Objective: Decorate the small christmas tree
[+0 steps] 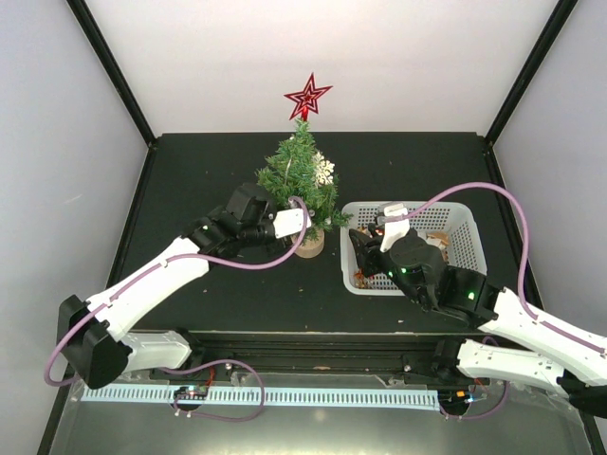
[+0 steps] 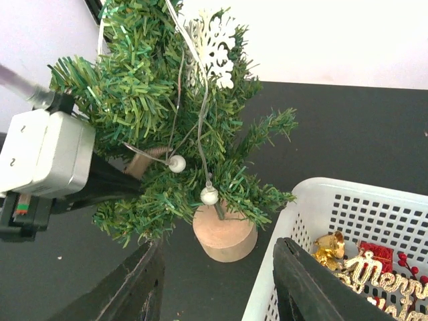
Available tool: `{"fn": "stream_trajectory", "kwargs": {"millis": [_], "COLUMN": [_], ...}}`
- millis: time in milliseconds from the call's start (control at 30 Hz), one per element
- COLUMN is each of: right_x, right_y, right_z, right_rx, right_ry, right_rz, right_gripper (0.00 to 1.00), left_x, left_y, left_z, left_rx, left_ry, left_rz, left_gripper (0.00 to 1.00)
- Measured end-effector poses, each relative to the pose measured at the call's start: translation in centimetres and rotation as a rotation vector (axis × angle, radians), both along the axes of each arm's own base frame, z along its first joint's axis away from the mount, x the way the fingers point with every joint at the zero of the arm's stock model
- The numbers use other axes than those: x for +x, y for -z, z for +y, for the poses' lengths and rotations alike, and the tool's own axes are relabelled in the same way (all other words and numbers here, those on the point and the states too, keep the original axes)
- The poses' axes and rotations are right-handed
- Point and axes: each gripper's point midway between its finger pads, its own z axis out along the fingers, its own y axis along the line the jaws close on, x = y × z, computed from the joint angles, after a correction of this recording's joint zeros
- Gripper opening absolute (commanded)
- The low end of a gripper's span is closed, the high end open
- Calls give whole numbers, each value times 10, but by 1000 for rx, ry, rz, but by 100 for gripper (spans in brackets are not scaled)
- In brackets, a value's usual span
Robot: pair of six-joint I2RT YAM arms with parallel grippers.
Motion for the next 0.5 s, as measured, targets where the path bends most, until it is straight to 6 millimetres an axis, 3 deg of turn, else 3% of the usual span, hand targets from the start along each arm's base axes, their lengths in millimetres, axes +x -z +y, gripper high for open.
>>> {"fn": "stream_trajectory", "kwargs": {"millis": [233,500], "right_x": [-1,0], "right_y": [6,9], "right_z": [1,2], "right_rx": [-7,-10], "right_ry": [-7,-7], "right_rz": [8,9], "right_gripper": [46,46], "left_x": [19,18], "left_y": [-6,-14], "left_z": [2,4], "left_rx": [4,-13], "left_ry": [-65,-73], "left_rz": [-65,-84], "left_gripper": [2,5]}}
